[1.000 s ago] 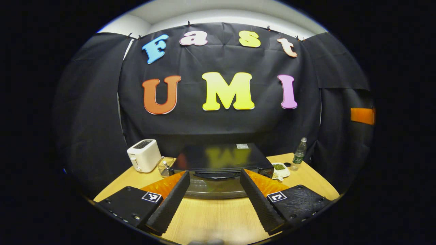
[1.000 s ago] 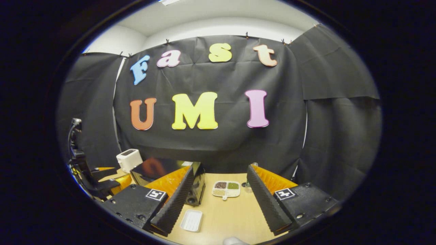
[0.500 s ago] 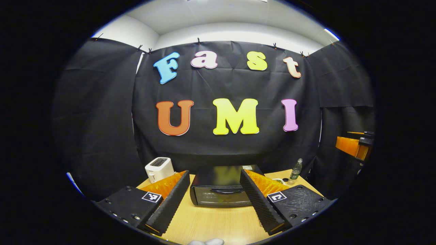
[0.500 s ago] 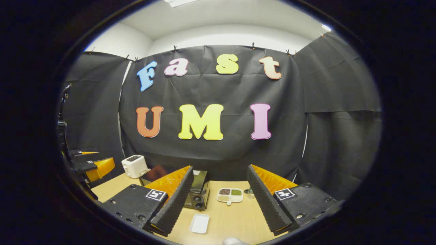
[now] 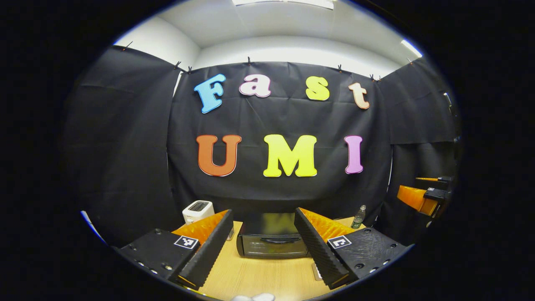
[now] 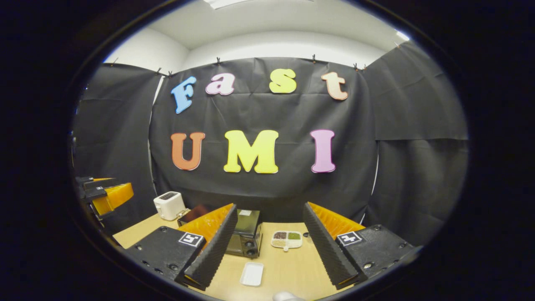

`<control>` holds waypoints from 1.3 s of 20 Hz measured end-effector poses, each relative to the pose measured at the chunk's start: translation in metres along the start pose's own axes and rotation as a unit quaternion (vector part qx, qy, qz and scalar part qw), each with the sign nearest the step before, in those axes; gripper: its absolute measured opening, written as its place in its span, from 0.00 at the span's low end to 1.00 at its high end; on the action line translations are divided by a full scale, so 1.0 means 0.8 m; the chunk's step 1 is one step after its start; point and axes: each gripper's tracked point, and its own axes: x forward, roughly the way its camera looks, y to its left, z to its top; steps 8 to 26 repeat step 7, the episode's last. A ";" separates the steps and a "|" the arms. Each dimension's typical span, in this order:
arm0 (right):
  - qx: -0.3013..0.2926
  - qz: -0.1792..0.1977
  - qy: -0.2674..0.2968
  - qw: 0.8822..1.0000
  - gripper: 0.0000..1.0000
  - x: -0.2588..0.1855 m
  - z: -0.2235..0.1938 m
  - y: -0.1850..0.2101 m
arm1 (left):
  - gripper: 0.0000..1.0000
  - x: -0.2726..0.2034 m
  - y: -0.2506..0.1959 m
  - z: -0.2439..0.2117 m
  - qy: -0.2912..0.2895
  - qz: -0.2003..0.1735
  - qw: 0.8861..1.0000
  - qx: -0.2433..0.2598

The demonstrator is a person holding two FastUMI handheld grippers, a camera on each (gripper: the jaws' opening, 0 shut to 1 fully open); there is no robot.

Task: Open the electric oven with the left hand, put the food in, and close the electric oven.

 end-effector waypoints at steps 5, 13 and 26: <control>-0.006 -0.002 0.001 1.000 0.97 0.001 0.001 0.002 | 0.87 -0.002 0.005 0.001 -0.002 0.001 1.000 -0.006; -0.008 -0.001 0.001 1.000 0.97 -0.001 0.004 0.004 | 0.96 -0.003 0.007 0.001 -0.001 0.003 1.000 -0.008; -0.008 -0.001 0.001 1.000 0.97 -0.001 0.004 0.004 | 0.96 -0.003 0.007 0.001 -0.001 0.003 1.000 -0.008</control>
